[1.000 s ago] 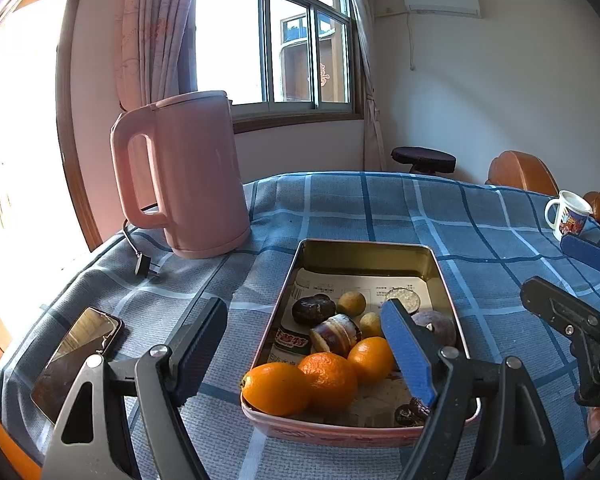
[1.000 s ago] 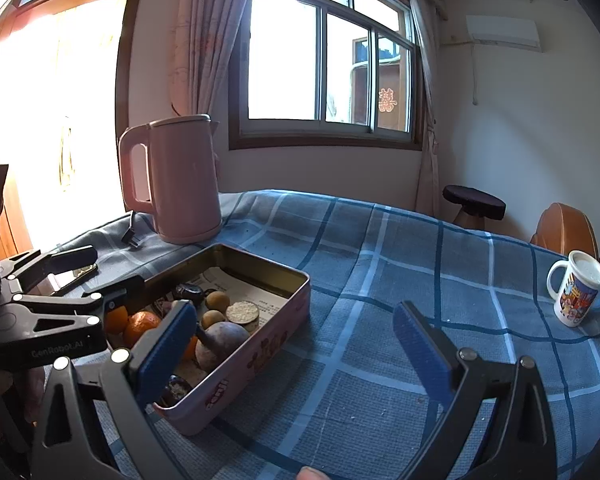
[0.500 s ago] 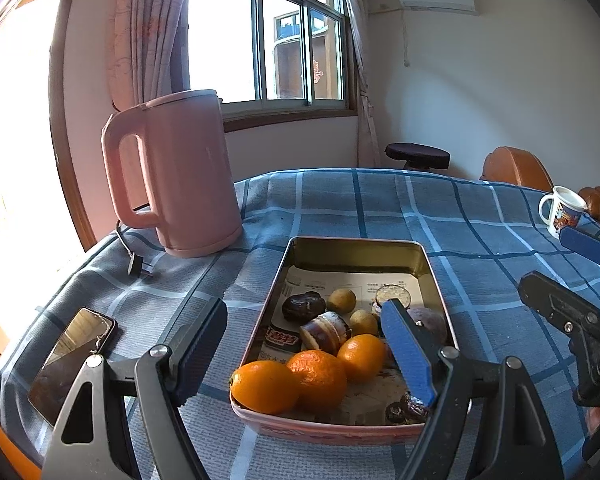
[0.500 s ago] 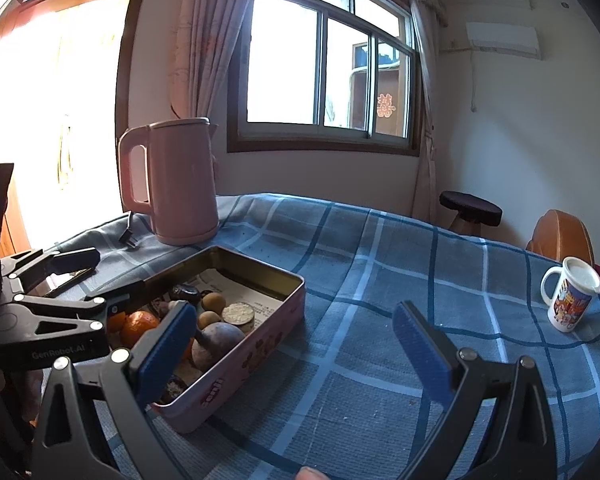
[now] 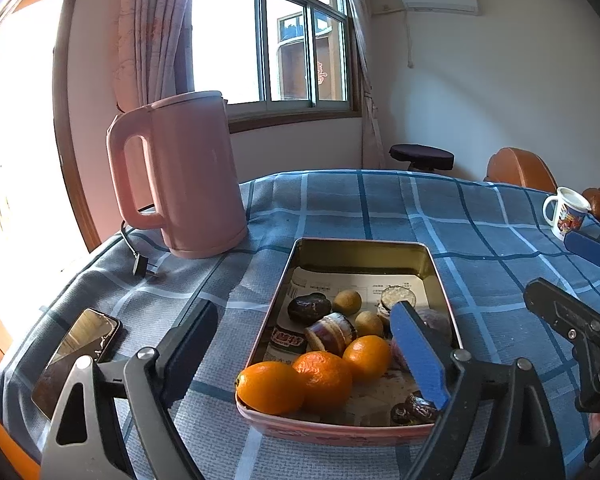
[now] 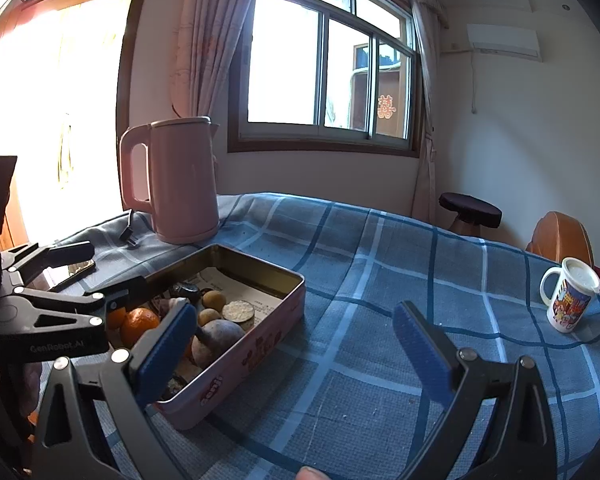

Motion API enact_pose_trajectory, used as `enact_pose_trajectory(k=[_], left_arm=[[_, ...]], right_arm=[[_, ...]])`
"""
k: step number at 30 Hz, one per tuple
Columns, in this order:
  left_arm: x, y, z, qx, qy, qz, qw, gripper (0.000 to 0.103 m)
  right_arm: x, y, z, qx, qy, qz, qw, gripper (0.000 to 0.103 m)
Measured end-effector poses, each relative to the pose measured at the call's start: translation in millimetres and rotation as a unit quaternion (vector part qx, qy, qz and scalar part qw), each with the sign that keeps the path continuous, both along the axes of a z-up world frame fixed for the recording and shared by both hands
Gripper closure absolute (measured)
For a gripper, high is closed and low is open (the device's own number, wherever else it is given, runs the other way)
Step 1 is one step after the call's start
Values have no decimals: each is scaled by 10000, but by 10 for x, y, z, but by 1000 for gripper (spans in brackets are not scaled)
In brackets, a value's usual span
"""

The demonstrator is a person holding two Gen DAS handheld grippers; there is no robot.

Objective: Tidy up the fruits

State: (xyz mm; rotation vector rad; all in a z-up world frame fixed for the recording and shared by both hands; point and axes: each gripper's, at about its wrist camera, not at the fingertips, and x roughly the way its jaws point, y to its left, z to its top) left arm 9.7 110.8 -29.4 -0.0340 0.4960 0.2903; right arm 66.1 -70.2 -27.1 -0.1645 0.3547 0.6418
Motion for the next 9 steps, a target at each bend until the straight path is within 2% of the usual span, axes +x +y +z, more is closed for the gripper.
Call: enact_pose_trajectory(k=[9], left_arm=[[-21, -48, 18, 99, -94, 7, 9999, 13]], right_arm=[[6, -67, -48, -1, 26, -56, 10000, 2]])
